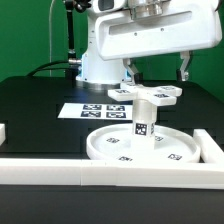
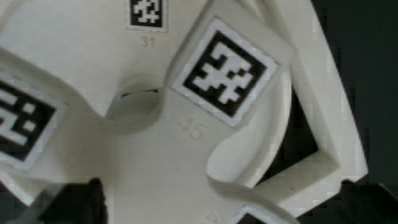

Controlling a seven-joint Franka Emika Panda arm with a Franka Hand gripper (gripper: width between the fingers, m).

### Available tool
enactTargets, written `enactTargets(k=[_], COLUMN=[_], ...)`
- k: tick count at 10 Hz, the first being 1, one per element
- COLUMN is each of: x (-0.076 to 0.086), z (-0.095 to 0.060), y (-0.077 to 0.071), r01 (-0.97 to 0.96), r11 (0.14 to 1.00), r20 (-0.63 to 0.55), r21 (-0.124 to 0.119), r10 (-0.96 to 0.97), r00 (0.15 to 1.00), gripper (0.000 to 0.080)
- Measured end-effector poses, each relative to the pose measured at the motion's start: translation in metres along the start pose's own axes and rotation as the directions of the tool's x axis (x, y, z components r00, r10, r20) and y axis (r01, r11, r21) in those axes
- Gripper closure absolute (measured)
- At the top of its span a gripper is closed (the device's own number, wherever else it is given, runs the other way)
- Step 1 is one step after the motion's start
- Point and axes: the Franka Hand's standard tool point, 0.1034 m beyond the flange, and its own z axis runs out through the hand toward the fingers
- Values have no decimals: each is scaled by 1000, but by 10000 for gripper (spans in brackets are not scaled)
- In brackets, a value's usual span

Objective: Assemble round table

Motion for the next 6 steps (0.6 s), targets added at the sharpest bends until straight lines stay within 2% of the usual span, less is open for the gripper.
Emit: enactTargets(k=[3,5,6], x=[-7,-6,-6], z=[1,1,1], y=[1,4,5], r01=[385,498,584], r11=[922,866,811], r20=[47,54,59], r21=[-34,-35,-31], r10=[-383,-496,-581], r00=[923,867,811], gripper=[151,151,151])
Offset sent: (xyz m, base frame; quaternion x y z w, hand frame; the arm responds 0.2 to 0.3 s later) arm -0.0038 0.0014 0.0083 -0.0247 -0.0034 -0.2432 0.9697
